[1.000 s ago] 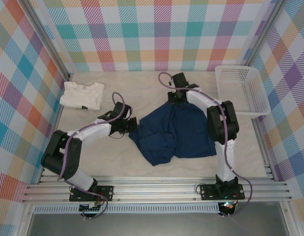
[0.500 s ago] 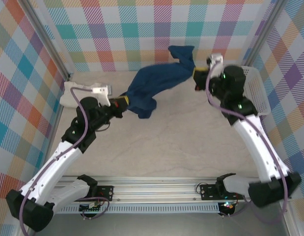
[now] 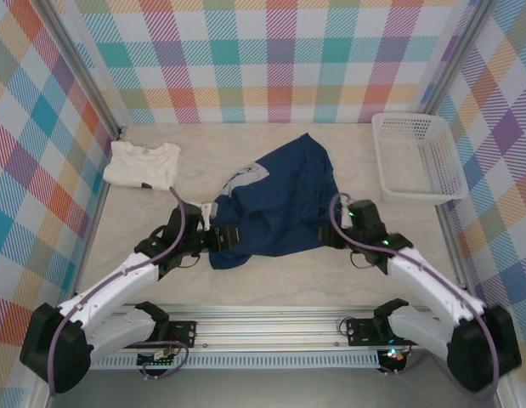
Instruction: Fold the inside-out t-shirt
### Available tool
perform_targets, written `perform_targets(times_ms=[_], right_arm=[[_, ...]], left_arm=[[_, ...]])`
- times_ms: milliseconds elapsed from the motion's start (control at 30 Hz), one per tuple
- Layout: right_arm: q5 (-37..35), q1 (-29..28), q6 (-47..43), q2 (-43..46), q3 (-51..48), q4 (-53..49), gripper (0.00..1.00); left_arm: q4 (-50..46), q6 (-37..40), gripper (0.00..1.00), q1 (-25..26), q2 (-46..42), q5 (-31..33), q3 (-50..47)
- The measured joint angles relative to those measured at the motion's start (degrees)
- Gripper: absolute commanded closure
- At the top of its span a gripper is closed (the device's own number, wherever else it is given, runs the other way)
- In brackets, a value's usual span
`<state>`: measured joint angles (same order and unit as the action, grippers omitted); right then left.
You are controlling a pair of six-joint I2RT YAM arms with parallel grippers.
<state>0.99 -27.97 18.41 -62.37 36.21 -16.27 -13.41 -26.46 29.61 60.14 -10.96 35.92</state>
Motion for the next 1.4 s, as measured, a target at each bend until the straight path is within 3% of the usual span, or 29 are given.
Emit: perform_targets(times_ms=[133, 267, 400, 433, 567, 667, 767, 833, 967, 1067, 1200, 1400], right_arm=[[1.44, -6.34, -3.5, -16.41, 11.47, 6.6, 0.43], [4.76, -6.99, -4.11, -28.09, 17.94, 10.71, 0.37], [7.76, -7.02, -3.45, -36.41, 21.38, 12.61, 0.32], [8.31, -7.1, -3.06, -38.45, 22.14, 13.18, 0.36], [7.45, -7.37, -2.75, -43.71, 24.63, 13.62, 0.83], [5.16, -6.97, -2.99, -42.47, 23.89, 12.59, 0.96], [3.87, -4.92, -2.97, -36.96, 19.58, 11.63, 1.0], [3.1, -3.54, -2.62, -33.09, 16.59, 10.4, 0.94], [2.54, -2.43, -2.89, -29.94, 14.16, 8.48, 0.63], [2.47, -3.3, -5.55, -28.92, 13.97, 8.74, 0.48], [1.86, -6.36, -12.26, -28.26, 15.3, 10.43, 0.41], [3.58, -8.44, -19.74, -35.98, 24.33, 12.28, 0.43]], left_arm=[[0.26, -0.66, 0.4, -0.72, 11.15, 4.09, 8.04], [0.33, -0.72, 0.39, -1.25, 23.37, 4.44, 13.86], [-0.02, -0.11, 0.39, -1.25, 29.99, 4.66, 16.2], [-0.24, -0.02, 0.39, -1.31, 30.36, 4.68, 16.2], [-0.39, 0.52, 0.39, -1.84, 30.23, 5.99, 16.04], [-0.44, 0.57, 0.37, -3.19, 29.2, 7.45, 14.69], [-0.44, 1.16, 0.37, -3.91, 28.63, 8.13, 14.14], [-0.5, 1.7, 0.38, -3.93, 29.29, 7.8, 14.71], [0.2, 2.89, 0.48, -3.87, 33.7, 6.43, 17.2], [0.42, 3.91, 0.59, -3.82, 36.0, 5.55, 17.62], [0.48, 4.85, 0.74, -3.82, 37.13, 3.93, 17.66], [1.92, 5.2, 1.0, -3.93, 37.33, 2.34, 17.92]])
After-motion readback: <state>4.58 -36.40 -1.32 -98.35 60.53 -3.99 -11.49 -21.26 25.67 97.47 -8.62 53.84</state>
